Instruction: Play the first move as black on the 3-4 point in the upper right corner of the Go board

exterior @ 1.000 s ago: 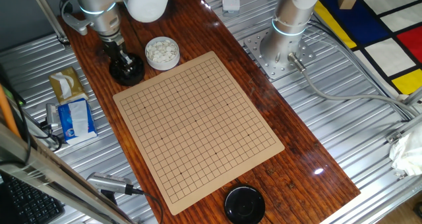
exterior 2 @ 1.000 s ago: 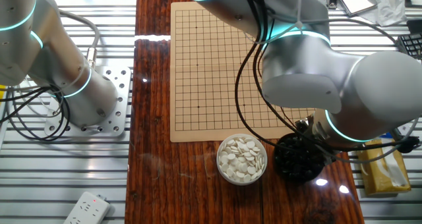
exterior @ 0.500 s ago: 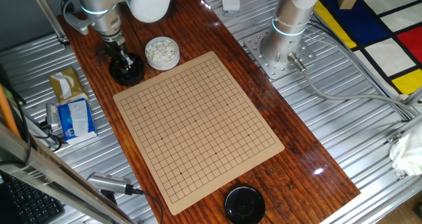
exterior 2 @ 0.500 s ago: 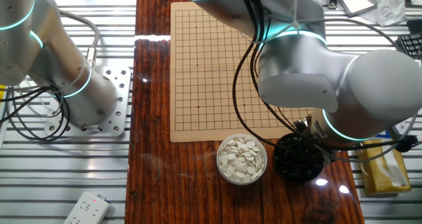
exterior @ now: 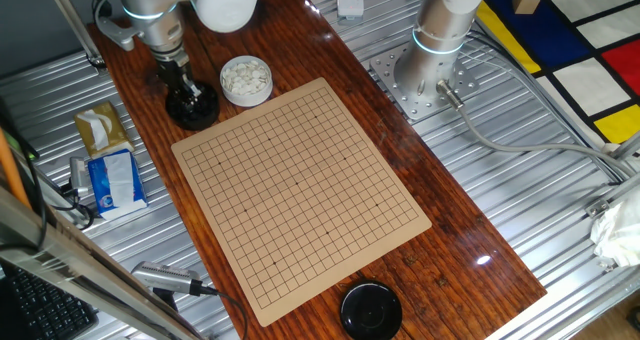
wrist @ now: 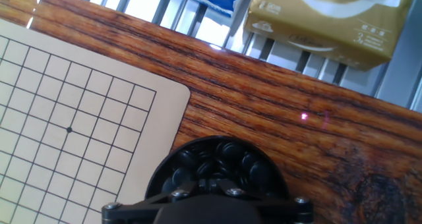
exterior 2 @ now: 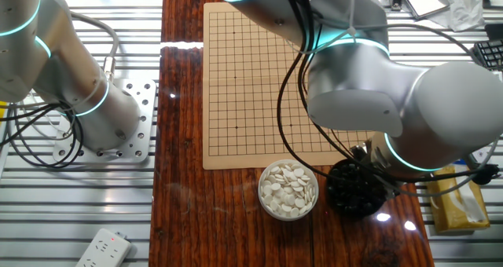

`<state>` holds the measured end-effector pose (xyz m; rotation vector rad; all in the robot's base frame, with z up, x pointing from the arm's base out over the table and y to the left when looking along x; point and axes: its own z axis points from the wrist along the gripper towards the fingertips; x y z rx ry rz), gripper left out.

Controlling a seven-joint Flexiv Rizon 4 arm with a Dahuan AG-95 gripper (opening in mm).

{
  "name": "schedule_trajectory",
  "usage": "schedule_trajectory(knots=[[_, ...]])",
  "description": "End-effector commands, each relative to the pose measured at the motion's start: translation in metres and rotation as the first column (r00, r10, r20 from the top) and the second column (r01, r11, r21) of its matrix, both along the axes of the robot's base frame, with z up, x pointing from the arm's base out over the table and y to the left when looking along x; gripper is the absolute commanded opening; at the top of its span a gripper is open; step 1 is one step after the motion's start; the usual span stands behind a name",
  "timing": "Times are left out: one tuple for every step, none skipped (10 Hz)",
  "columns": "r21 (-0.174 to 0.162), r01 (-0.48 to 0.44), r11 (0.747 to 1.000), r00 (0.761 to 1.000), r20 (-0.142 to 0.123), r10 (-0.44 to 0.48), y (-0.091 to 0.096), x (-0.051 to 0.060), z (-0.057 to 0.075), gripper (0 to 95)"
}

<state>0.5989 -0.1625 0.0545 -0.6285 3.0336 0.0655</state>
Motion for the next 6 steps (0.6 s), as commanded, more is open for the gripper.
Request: schedule_trajectory(knots=[[-0.005, -0.002, 1.000, 1.000, 0.000, 0.002, -0.0012, 0.0006, 0.0015, 0.0], [-0.006, -0.002, 1.000, 1.000, 0.000, 0.002, -0.0020, 0.0005, 0.0037, 0.0], [-0.006, -0.002, 1.000, 1.000, 0.000, 0.002, -0.0028, 0.0007, 0.0055, 0.0], [-0.006, -0.003, 1.000, 1.000, 0.001, 0.003, -0.0033, 0.0007, 0.0067, 0.0], [0.000, 0.003, 1.000, 1.000, 0.009, -0.003, -0.0035, 0.0007, 0.0070, 0.0], [0.004, 0.003, 1.000, 1.000, 0.013, -0.003, -0.0041, 0.0008, 0.0076, 0.0]])
